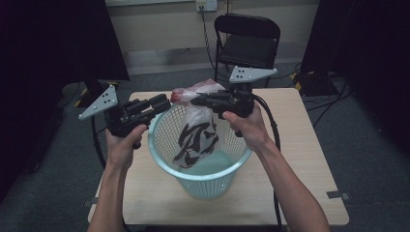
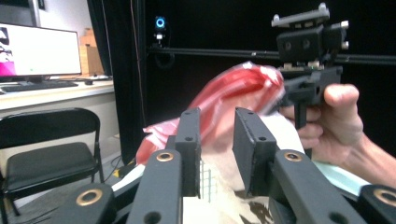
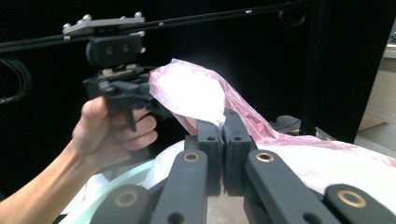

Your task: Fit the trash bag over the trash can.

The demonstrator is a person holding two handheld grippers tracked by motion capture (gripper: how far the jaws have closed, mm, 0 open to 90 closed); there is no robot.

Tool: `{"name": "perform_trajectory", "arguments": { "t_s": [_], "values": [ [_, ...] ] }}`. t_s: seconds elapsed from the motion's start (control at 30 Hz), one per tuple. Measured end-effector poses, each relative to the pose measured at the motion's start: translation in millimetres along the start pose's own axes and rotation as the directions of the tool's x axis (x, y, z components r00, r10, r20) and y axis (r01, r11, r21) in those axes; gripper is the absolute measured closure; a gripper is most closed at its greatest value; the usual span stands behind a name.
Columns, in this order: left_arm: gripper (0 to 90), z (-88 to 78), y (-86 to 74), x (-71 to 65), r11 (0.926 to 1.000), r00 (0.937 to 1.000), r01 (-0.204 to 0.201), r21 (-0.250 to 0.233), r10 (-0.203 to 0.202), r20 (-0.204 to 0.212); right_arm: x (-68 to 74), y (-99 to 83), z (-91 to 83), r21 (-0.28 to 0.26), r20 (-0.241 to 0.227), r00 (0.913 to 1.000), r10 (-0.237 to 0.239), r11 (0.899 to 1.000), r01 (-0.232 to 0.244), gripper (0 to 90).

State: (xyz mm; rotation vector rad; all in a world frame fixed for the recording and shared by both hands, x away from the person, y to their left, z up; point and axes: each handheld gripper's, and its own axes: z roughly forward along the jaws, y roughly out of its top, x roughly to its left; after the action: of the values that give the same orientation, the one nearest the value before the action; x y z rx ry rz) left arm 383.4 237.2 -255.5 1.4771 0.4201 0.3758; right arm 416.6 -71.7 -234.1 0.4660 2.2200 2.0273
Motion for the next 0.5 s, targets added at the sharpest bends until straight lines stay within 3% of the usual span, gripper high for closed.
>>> {"name": "perform_trajectory", "arguments": {
  "t_s": [0.03, 0.13, 0.3, 0.37, 0.4, 0.5],
  "values": [
    [72.3, 1.3, 1.5, 1.5, 0.9999, 0.9999, -0.011, 0.011, 0.011, -0.008, 0.5, -0.2, 0.4, 0.003, -0.007, 1.0000, -0.003, 1.000, 0.003, 88.9],
    [68.6, 3.9, 3.9, 1.8, 0.9997, 0.9979, -0.022, 0.005, 0.022, 0.061, 2.3, 0.2, 2.1, 0.007, -0.010, 0.9999, -0.011, 1.000, 0.011, 88.9],
    [55.0, 14.9, 1.7, -4.9, 0.9974, 0.9961, -0.039, 0.061, 0.034, 0.082, 2.4, 1.8, 6.3, 0.015, -0.013, 0.9997, -0.021, 1.000, 0.021, 88.3],
    [54.8, 16.4, 1.5, -5.6, 0.9976, 0.9958, -0.037, 0.059, 0.031, 0.086, 4.0, 2.7, 8.4, 0.027, -0.001, 0.9995, -0.032, 0.999, 0.032, 87.6],
    [55.3, 16.3, 1.8, -5.9, 0.9976, 0.9953, -0.040, 0.056, 0.035, 0.090, 5.1, 3.4, 8.4, 0.027, 0.003, 0.9993, -0.037, 0.999, 0.037, 87.0],
    [76.4, 14.8, 3.1, -7.6, 0.9971, 0.9948, -0.059, 0.049, 0.055, 0.086, 7.3, 4.8, 8.1, 0.037, 0.003, 0.9986, -0.052, 0.998, 0.052, 84.2]
  ]
}}
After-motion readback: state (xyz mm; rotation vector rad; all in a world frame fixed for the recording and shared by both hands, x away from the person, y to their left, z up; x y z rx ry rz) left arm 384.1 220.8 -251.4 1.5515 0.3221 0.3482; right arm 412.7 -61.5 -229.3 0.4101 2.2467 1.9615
